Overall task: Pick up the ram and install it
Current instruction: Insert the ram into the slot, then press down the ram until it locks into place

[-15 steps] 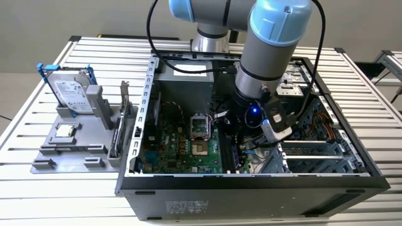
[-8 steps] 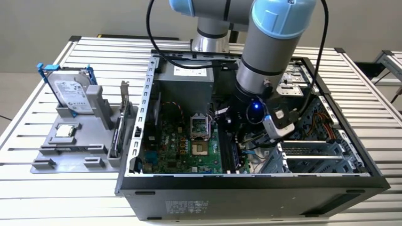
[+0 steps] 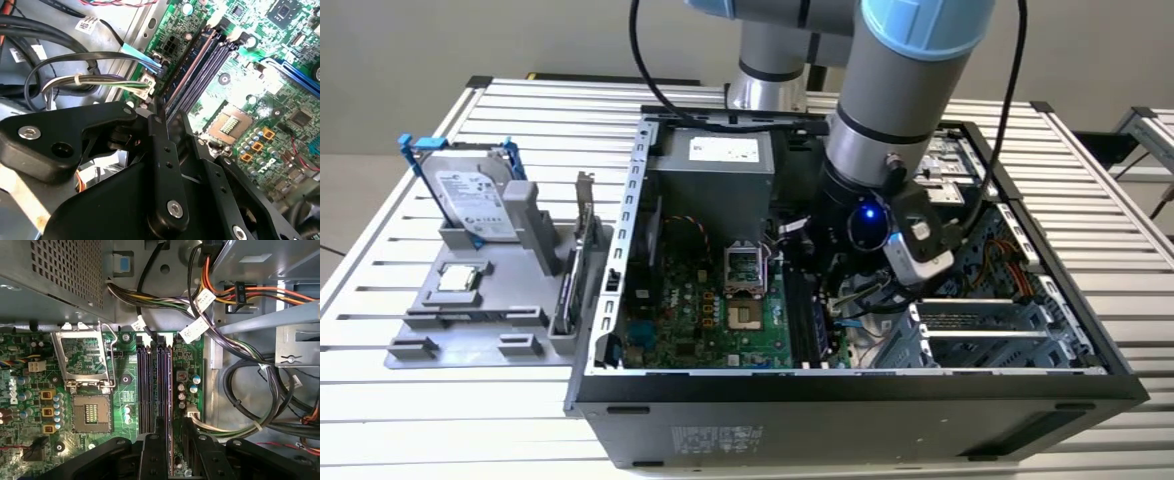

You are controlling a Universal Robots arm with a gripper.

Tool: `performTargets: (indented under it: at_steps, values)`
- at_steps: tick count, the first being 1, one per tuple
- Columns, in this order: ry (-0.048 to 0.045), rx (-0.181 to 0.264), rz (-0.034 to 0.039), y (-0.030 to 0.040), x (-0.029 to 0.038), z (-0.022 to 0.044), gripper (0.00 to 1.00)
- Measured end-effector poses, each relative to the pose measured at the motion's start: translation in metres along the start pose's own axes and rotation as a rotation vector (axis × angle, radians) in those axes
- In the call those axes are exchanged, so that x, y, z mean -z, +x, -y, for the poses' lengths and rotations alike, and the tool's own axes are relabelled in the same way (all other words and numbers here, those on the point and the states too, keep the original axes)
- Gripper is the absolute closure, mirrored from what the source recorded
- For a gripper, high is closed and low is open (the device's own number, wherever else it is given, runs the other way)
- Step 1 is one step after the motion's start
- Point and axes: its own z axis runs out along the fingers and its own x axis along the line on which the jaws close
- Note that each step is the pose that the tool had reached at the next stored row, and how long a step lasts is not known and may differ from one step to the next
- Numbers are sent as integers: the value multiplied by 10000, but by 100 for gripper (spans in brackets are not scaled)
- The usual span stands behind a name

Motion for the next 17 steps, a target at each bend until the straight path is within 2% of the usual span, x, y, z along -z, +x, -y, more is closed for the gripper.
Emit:
performTargets:
  at_steps: [3, 4, 17]
  values:
    - [-3, 0, 1, 0, 8, 0, 0]
    - [-1, 1, 0, 0, 11, 0, 100]
    - [0, 0, 0, 0, 39, 1, 100]
